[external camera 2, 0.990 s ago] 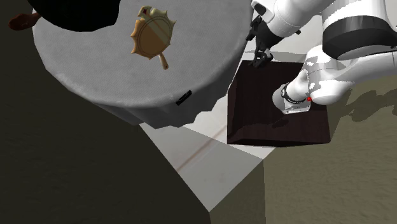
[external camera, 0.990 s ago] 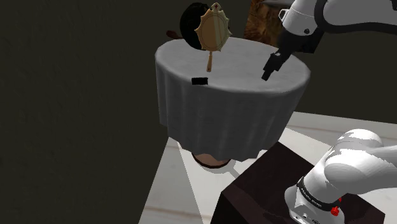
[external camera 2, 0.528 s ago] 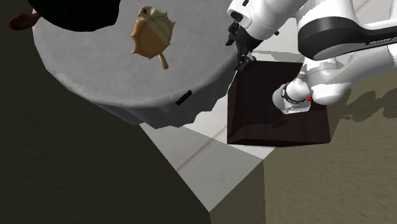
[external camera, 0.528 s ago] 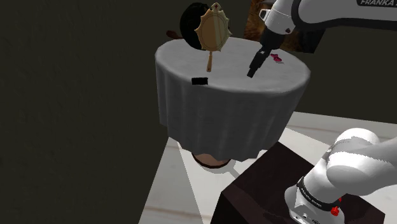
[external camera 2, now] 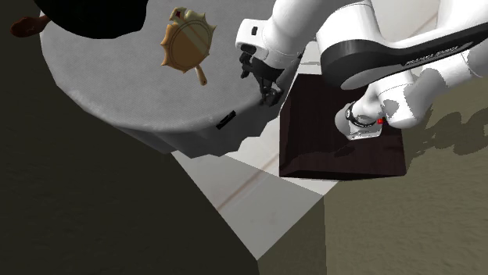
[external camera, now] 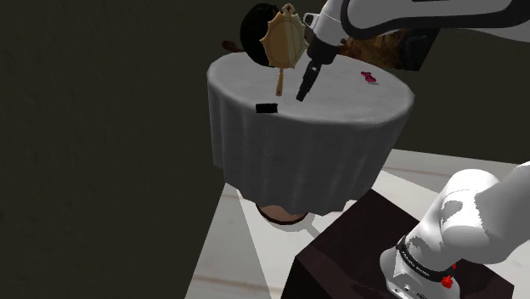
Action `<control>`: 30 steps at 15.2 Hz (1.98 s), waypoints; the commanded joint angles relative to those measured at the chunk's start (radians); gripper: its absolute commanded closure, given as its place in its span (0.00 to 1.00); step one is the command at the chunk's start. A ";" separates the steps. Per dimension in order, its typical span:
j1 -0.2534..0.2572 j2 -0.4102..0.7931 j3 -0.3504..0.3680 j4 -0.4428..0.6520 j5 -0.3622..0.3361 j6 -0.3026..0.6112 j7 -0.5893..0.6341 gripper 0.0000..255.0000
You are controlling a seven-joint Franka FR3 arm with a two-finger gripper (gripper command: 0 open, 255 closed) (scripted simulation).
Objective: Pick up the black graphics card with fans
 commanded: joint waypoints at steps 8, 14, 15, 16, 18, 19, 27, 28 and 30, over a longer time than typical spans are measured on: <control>0.062 0.150 -0.014 0.064 0.066 0.103 -0.164 0.00; 0.062 0.153 -0.014 0.019 0.069 0.150 -0.169 0.00; 0.062 0.153 -0.014 0.018 0.069 0.151 -0.169 1.00; 0.062 0.154 -0.014 0.018 0.069 0.151 -0.169 1.00; 0.062 0.154 -0.014 0.019 0.069 0.152 -0.169 1.00; 0.062 0.154 -0.014 0.019 0.069 0.152 -0.169 1.00; 0.062 0.151 -0.014 0.057 0.067 0.110 -0.165 1.00; 0.061 0.150 -0.014 0.070 0.066 0.097 -0.164 1.00; 0.061 0.150 -0.013 0.096 0.065 0.070 -0.161 1.00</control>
